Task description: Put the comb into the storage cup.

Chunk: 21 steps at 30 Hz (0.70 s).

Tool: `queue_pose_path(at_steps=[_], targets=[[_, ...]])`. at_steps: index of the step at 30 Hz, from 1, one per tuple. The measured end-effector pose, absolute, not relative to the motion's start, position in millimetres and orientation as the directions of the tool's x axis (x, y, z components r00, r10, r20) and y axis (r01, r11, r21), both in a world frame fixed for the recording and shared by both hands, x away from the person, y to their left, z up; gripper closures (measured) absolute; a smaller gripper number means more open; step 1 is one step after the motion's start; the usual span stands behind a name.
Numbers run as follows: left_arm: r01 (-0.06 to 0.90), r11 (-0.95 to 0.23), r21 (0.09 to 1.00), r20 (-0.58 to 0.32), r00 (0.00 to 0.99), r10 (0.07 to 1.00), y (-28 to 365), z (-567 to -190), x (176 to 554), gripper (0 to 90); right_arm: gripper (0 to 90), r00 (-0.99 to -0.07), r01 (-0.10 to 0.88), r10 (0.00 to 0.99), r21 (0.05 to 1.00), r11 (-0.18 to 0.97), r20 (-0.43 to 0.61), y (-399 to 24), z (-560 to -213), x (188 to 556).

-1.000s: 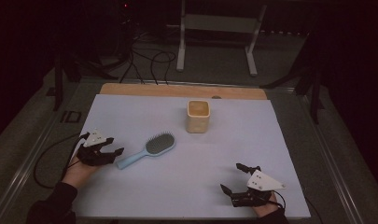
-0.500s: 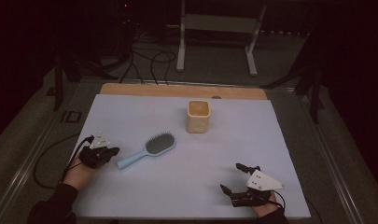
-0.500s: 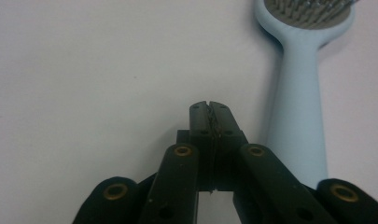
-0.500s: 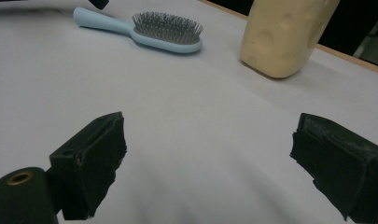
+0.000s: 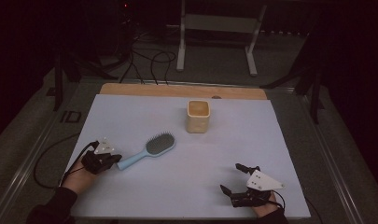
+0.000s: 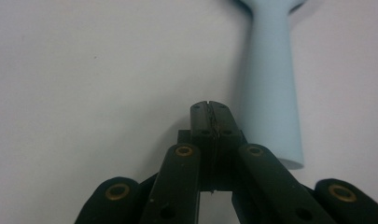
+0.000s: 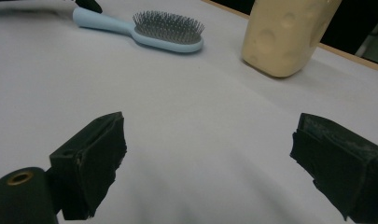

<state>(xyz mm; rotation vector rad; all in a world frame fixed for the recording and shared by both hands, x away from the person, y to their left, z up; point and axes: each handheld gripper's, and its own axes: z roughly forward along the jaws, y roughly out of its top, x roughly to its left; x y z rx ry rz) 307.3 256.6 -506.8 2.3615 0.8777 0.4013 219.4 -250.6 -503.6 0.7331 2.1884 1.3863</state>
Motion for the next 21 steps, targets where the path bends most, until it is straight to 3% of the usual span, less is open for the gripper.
queue_pose_path(at_steps=[21], targets=[[0.445, -0.664, 0.602, 0.062, 0.802, 0.594, 238, -501, 284, 89.8, 9.5, -0.761, 0.202, 0.643, 0.913, 0.355, -0.081, -250, -504, 219]])
